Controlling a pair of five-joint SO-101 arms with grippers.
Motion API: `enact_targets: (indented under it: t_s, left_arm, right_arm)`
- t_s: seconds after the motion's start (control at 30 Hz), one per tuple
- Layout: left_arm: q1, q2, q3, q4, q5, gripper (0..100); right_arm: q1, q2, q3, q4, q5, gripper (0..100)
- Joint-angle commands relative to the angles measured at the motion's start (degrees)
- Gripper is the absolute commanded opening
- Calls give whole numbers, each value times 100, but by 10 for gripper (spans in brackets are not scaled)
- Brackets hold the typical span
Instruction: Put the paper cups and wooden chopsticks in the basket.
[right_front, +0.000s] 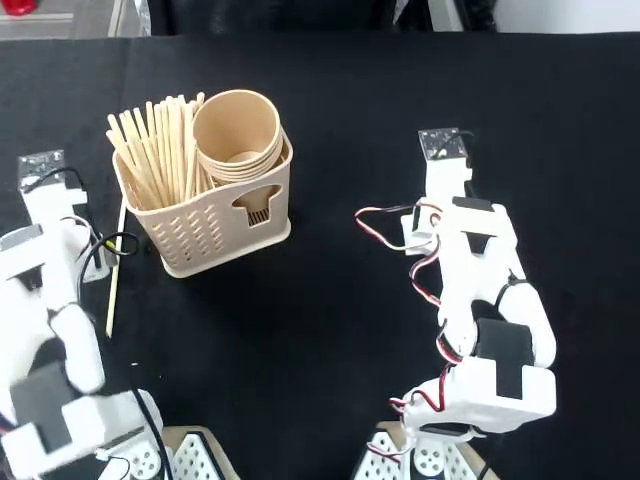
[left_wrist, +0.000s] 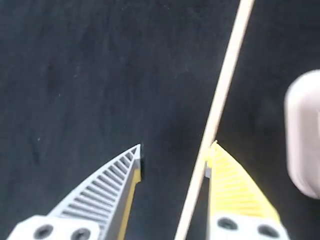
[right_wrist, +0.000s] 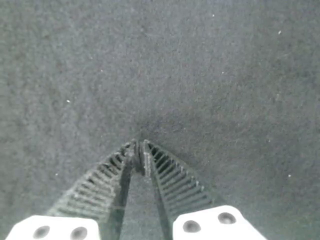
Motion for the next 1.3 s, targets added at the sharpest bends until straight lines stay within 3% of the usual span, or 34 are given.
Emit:
enact_targets:
  t_s: [0.0, 0.17, 0.3, 0.63, 0.97, 1.17, 1.27]
  left_arm:
    - [57, 659, -268, -826, -53, 213]
    - [119, 1037, -268, -1099, -53, 195]
    - [110, 1029, -330, -1099, -53, 23]
    - [-593, -18, -4, -782, -35, 28]
    - [-1587, -4290, 1675, -352, 105, 29]
    - [-1358, -7982, 2062, -396, 1327, 29]
    - [-804, -9538, 2211, -1108, 1934, 29]
  right_arm:
    - [44, -66, -31, -44, 53, 13]
    - [44, -75, -31, -44, 53, 13]
    - [44, -75, -31, -44, 53, 13]
    - [44, -75, -31, -44, 53, 13]
    - [44, -75, -31, -44, 53, 13]
    - [44, -66, -31, -35, 53, 13]
    - [44, -66, -31, -35, 53, 13]
